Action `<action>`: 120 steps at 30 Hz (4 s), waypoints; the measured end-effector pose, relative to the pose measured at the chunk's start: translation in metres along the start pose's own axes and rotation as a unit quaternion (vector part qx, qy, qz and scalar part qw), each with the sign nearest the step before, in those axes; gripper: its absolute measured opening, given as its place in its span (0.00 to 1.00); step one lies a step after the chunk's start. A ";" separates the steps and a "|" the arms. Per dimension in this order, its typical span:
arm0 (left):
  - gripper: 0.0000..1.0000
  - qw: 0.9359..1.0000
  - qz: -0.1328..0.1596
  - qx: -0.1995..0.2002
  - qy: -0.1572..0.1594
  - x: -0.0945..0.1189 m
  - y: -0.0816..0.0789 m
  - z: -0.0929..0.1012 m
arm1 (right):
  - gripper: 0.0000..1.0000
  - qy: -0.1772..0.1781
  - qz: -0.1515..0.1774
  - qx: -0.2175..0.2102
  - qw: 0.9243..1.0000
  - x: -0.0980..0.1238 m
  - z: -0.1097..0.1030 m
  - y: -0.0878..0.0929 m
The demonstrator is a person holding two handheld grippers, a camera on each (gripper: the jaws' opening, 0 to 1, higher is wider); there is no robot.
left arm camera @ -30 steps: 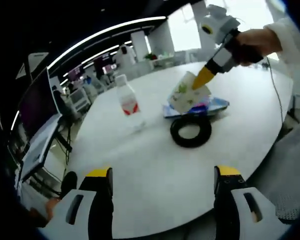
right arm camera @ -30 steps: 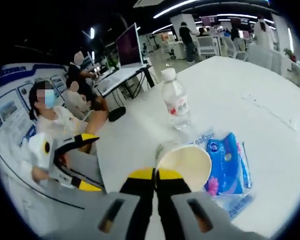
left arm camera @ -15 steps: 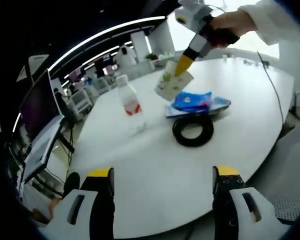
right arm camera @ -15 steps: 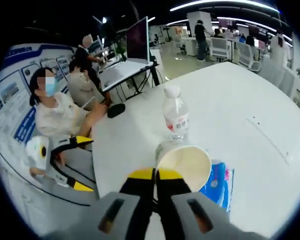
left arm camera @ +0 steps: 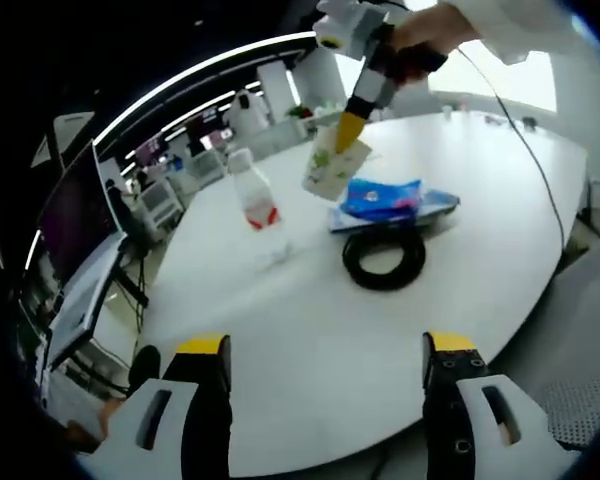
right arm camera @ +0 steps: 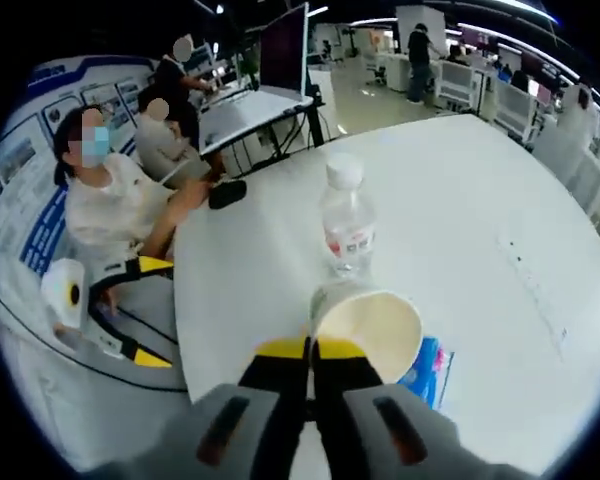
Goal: Arrange the tabletop items into an orderly group along one side of the table until the central work area is clear of visible clutter.
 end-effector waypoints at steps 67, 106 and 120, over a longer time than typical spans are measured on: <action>0.68 0.999 0.024 0.024 -0.015 0.001 -0.003 -0.005 | 0.00 -0.009 -0.226 0.151 0.962 -0.105 0.051 -0.037; 0.61 1.000 0.016 0.020 -0.010 0.002 0.000 -0.004 | 0.00 -0.010 -0.299 0.220 0.928 -0.115 0.037 -0.040; 0.61 1.000 0.016 0.019 -0.011 0.003 0.000 -0.005 | 0.00 -0.006 -0.295 0.214 0.931 -0.117 0.038 -0.038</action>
Point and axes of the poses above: the point that each gripper's makers call its tool centre point, and the gripper's own axes: x roughly backward along the fingers, z roughly to its right, y roughly out of its underside, the point moved 10 cm from there along x, roughly backward along the fingers
